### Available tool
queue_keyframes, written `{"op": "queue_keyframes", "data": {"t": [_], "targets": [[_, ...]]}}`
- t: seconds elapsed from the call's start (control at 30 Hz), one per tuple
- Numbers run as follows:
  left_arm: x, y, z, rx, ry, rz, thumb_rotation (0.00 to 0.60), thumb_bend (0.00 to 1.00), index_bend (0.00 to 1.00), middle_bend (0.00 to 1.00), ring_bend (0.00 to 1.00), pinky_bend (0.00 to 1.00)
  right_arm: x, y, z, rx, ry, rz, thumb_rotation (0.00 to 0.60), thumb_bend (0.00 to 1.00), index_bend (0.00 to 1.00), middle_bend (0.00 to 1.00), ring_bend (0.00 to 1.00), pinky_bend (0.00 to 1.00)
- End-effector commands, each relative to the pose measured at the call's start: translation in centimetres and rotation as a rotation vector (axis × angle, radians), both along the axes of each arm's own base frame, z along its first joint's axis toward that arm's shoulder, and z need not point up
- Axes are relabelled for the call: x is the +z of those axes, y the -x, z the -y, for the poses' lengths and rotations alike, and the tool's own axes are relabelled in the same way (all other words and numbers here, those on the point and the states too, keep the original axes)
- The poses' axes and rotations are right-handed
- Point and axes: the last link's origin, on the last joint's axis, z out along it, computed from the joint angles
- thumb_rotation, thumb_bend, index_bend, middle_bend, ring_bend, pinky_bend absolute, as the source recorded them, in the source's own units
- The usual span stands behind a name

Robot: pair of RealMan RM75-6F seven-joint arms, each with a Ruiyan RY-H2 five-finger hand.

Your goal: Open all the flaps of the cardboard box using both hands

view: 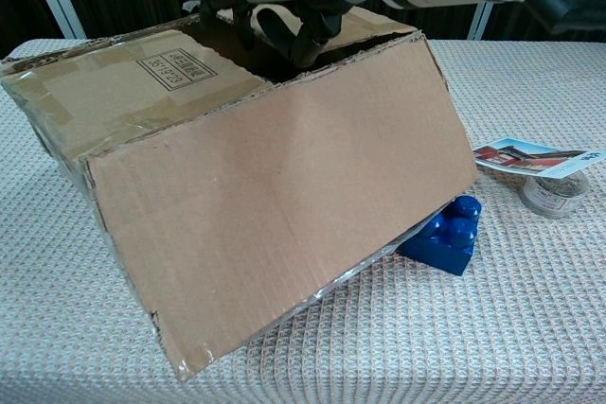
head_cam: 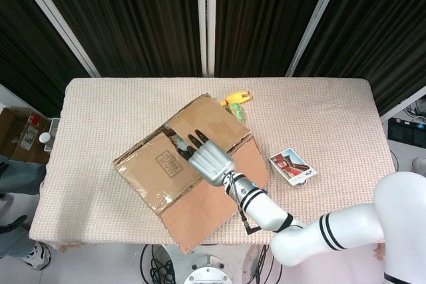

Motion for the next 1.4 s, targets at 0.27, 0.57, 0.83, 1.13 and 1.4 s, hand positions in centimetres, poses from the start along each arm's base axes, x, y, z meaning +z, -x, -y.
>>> {"op": "queue_keyframes", "data": {"t": [0.27, 0.57, 0.83, 1.13, 1.4], "targets": [[-0.2, -0.3, -0.1, -0.006, 0.006, -0.001, 0.600, 0.06, 0.05, 0.08, 0.05, 0.20, 4.2, 0.2, 0.9, -0.019, 0.123, 0.036, 0.600, 0.92, 0.01, 0.20, 0.00, 0.00], [-0.4, -0.6, -0.4, -0.013, 0.011, -0.004, 0.600, 0.06, 0.05, 0.08, 0.05, 0.20, 8.4, 1.0, 2.0, -0.039, 0.207, 0.108, 0.600, 0.91, 0.00, 0.19, 0.00, 0.00], [-0.7, -0.9, -0.6, -0.016, 0.025, -0.012, 0.600, 0.06, 0.05, 0.08, 0.05, 0.20, 10.9, 3.8, 3.7, -0.118, 0.243, 0.123, 0.600, 0.91, 0.00, 0.19, 0.00, 0.00], [-0.7, -1.4, -0.7, -0.019, 0.025, -0.025, 0.600, 0.06, 0.05, 0.08, 0.05, 0.20, 11.7, 7.3, 5.8, -0.188, 0.261, 0.125, 0.600, 0.91, 0.00, 0.19, 0.00, 0.00], [-0.9, -1.6, -0.9, -0.020, 0.025, -0.030, 0.600, 0.06, 0.05, 0.08, 0.05, 0.20, 13.6, 9.7, 7.3, -0.233, 0.313, 0.171, 0.600, 0.91, 0.00, 0.16, 0.00, 0.00]]}}
